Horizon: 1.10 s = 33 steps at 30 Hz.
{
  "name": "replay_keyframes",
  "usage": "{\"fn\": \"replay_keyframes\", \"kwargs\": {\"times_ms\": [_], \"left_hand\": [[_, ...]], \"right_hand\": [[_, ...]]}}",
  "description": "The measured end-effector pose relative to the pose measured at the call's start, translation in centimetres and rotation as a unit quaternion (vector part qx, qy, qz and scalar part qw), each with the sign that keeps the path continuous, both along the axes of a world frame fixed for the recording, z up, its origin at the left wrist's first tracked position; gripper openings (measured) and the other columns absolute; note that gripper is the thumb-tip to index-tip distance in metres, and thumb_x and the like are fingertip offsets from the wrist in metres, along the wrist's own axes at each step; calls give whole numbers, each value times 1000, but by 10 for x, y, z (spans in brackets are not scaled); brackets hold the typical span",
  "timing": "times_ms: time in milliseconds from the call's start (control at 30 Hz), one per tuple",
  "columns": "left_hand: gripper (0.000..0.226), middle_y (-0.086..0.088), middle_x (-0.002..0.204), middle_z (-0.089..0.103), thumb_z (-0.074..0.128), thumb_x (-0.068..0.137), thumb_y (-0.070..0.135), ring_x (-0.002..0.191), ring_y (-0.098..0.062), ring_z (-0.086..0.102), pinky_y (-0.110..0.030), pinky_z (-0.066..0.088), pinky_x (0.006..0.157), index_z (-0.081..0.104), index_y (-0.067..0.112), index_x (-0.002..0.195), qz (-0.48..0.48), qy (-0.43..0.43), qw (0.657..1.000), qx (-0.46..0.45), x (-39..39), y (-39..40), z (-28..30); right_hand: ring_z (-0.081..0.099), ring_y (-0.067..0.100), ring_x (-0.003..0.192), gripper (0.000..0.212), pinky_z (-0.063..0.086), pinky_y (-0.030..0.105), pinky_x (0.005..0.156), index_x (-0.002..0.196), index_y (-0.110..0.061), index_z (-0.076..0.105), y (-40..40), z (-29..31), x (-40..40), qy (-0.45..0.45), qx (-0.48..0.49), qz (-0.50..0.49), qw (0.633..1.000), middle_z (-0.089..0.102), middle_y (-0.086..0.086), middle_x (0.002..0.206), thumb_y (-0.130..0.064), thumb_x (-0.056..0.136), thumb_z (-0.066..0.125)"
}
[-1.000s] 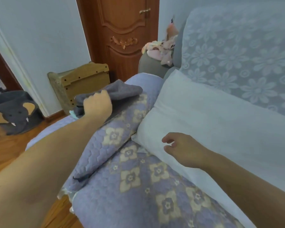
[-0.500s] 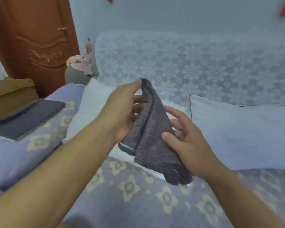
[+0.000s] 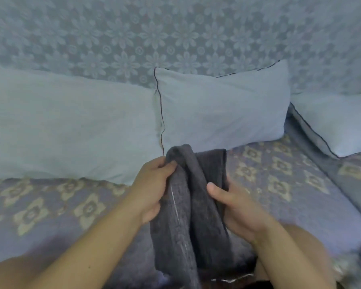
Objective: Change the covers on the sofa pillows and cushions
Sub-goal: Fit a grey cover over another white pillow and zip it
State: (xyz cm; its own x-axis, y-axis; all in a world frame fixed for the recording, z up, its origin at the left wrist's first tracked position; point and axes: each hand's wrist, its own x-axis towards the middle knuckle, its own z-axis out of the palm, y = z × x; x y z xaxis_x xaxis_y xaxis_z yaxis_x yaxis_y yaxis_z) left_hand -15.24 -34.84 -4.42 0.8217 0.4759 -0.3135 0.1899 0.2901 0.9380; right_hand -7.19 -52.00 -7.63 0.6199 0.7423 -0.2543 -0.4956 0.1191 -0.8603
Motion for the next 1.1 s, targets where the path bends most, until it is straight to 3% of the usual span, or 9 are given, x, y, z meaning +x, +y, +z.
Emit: {"fn": "replay_keyframes", "kwargs": {"times_ms": [267, 433, 467, 600, 667, 733, 833, 900, 1100], "left_hand": [[25, -15, 102, 76, 51, 106, 24, 83, -21, 74, -34, 56, 76, 74, 14, 104, 33, -24, 998, 54, -21, 94, 45], [32, -13, 105, 76, 50, 104, 33, 89, -24, 75, -34, 62, 72, 70, 9, 113, -8, -46, 999, -10, -20, 116, 78], [31, -14, 107, 76, 52, 104, 31, 92, -25, 74, -34, 62, 74, 69, 7, 116, -16, -50, 999, -4, -17, 112, 79], [15, -16, 92, 69, 58, 101, 16, 77, -23, 66, -31, 55, 67, 70, 8, 101, -17, -60, 995, 83, 4, 81, 75], [15, -10, 83, 70, 59, 98, 12, 72, -21, 66, -29, 53, 64, 72, 12, 90, -49, -63, 984, 161, 6, 72, 78], [18, -2, 82, 75, 62, 92, 10, 76, -16, 69, -27, 54, 70, 75, 20, 84, -106, -32, 933, 342, 0, 78, 88], [20, 0, 88, 66, 57, 83, 12, 84, -25, 64, -33, 50, 70, 68, 29, 83, -83, 140, 705, 690, -18, 109, 89], [11, -5, 91, 53, 53, 85, 9, 79, -32, 56, -38, 43, 60, 59, 19, 85, 2, 176, 597, 782, -30, 130, 76], [12, -10, 92, 53, 47, 86, 1, 69, -36, 50, -42, 36, 59, 47, 12, 90, 145, 146, 637, 743, -37, 167, 59]], "right_hand": [[70, 31, 99, 24, 54, 38, 81, 113, -11, 67, 13, 25, 67, -188, -224, -216, 932, 73, 11, 109, -27, 105, 50], [52, 42, 119, 51, 45, 45, 95, 142, -11, 45, 24, 54, 118, -433, -520, -171, 716, 50, 21, 138, -37, 100, 54], [52, 38, 121, 55, 46, 45, 97, 144, -13, 43, 28, 56, 113, -453, -496, -181, 718, 47, 18, 141, -40, 99, 56], [50, -9, 119, 64, 48, 18, 89, 140, -55, 34, 67, 60, 21, -390, -175, -4, 904, 45, -31, 137, -45, 88, 71], [47, -4, 122, 79, 46, 21, 96, 142, -56, 26, 89, 25, -13, -477, -199, 75, 853, 45, -27, 133, -41, 83, 76], [55, 16, 115, 60, 49, 30, 88, 138, -36, 45, 96, -7, -2, -525, -295, 13, 798, 55, -6, 123, -20, 85, 67], [65, 33, 95, 37, 47, 33, 71, 93, -20, 69, 65, -12, 41, -498, -456, -57, 735, 68, 9, 91, 6, 73, 51], [63, 38, 85, 28, 47, 37, 66, 79, -13, 67, 43, 8, 64, -526, -467, -151, 695, 68, 15, 82, 5, 67, 50], [47, 20, 78, 29, 31, 28, 66, 76, -19, 63, 49, 137, 62, -581, -311, -310, 685, 59, 2, 74, 1, 67, 44]]}}
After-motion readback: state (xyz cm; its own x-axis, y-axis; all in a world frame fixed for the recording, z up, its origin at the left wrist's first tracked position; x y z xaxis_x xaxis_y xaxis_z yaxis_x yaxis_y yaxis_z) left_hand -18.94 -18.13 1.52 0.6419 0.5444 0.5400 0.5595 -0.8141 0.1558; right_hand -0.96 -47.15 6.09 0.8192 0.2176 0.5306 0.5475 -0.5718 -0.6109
